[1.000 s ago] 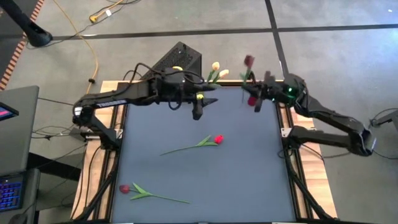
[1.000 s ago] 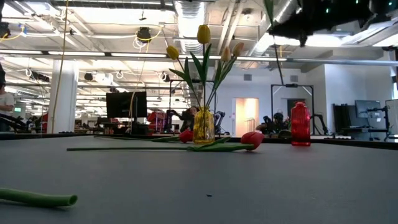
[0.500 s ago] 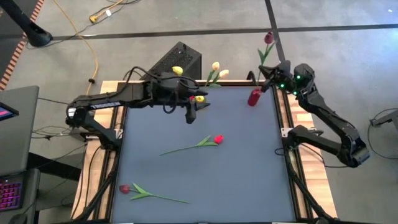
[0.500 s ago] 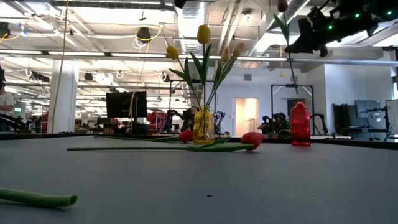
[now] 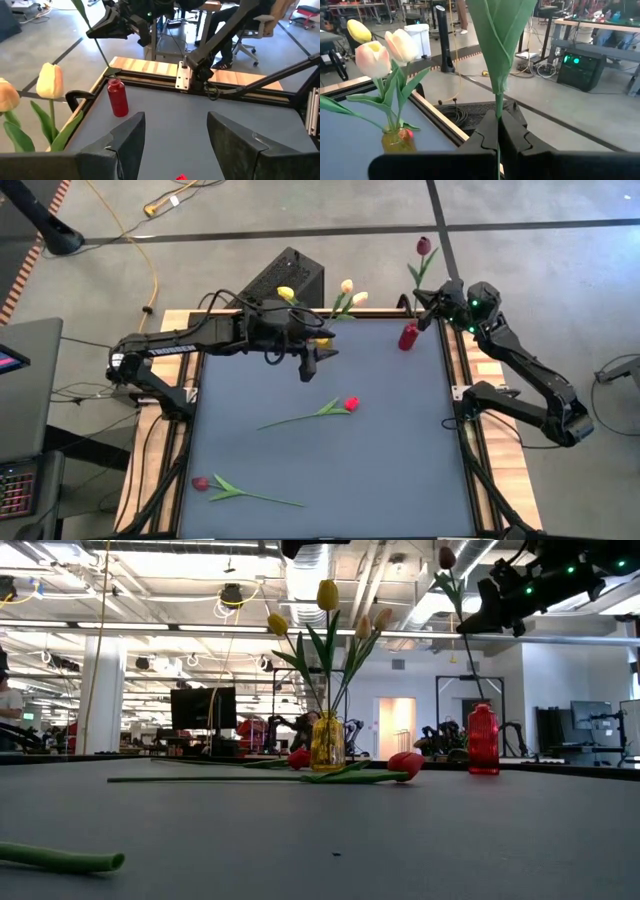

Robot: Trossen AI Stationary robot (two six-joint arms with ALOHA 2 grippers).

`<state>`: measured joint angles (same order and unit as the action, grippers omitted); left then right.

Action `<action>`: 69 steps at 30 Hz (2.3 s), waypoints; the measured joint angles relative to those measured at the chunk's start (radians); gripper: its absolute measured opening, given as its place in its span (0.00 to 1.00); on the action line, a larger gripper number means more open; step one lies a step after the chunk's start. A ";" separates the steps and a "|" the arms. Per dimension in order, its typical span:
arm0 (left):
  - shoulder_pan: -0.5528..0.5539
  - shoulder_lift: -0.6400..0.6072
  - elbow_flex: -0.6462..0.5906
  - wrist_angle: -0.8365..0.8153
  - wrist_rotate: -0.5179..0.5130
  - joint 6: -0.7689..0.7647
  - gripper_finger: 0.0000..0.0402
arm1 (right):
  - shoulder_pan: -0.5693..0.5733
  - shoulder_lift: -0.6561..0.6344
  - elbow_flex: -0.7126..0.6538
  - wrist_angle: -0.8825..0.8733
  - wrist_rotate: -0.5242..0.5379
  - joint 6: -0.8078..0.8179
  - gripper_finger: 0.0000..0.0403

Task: Sort flowers into vase by color
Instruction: Put the right dark red flower into the red vase, then put the top red flower into the red vase

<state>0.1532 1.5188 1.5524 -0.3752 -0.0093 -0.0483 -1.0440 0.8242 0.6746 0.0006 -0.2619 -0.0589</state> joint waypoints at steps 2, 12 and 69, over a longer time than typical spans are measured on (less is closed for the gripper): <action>0.000 0.000 0.000 0.000 -0.001 0.000 0.50 | 0.000 0.000 0.000 -0.001 0.000 -0.002 0.06; 0.000 0.000 0.000 0.000 -0.002 -0.001 0.50 | 0.000 0.000 -0.117 0.126 0.003 0.013 0.06; 0.085 -0.066 -0.102 -0.493 0.014 0.220 0.50 | 0.322 -0.107 0.291 -0.956 0.025 0.163 0.65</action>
<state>0.2385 1.4532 1.4506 -0.8677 0.0049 0.1720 -0.7221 0.7172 0.9661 -0.9554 -0.2367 0.1040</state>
